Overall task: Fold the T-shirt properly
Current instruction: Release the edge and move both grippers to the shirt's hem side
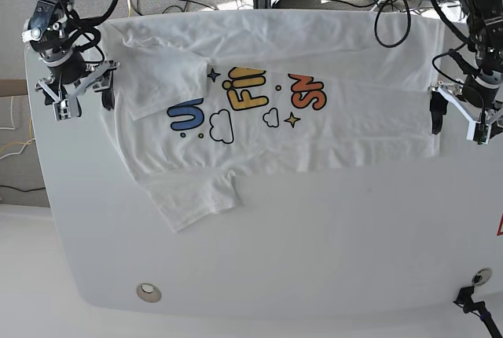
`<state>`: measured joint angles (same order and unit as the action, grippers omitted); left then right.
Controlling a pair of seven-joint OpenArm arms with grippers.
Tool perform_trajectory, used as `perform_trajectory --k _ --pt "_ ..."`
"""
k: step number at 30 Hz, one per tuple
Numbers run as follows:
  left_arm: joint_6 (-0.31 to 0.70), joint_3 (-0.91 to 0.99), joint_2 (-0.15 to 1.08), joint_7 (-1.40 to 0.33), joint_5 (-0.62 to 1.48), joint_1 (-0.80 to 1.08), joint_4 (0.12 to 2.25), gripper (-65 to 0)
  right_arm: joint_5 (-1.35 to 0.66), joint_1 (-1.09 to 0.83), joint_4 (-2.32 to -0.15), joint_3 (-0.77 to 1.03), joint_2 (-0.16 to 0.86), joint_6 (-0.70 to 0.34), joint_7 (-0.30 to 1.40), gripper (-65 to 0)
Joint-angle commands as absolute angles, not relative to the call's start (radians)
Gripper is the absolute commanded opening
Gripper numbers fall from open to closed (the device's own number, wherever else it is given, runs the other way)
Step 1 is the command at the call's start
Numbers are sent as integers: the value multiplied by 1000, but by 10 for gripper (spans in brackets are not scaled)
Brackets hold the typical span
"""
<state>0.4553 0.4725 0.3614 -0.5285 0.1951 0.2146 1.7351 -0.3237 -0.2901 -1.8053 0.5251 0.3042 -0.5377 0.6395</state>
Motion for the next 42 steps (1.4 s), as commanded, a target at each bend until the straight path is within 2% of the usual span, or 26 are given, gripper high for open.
perform_trajectory --k 1,7,12,19,25,26,31,36,38,42 --pt "446 452 381 -529 199 154 1658 -58 -331 -252 -1807 510 320 -526 641 -216" --pt "446 386 381 -542 199 -64 1349 -58 -331 -108 -1672 463 320 -522 659 -218" --pt "446 344 381 -541 200 -173 1165 -58 -331 -87 -1621 463 320 -522 653 -218" --pt "446 277 381 -435 199 -217 967 -58 -331 -84 -1620 464 318 -526 653 -218" --pt "446 216 381 -427 203 -203 957 -64 -331 -82 -1620 464 318 -526 653 -219" --pt "446 214 381 -427 203 -196 957 -90 -331 -82 -1620 464 317 -526 653 -219" --pt "446 214 380 -430 203 -191 957 -355 -331 -77 -1620 464 317 -526 653 -219" --pt "446 214 380 -430 200 -189 957 -534 -331 -56 -1607 463 317 -524 653 -219" --pt "446 214 380 -430 200 -189 957 -572 -331 -15 -1577 461 317 -522 651 -219" --pt "446 214 380 -430 200 -189 957 -577 -331 94 -1454 423 318 -519 634 -219"
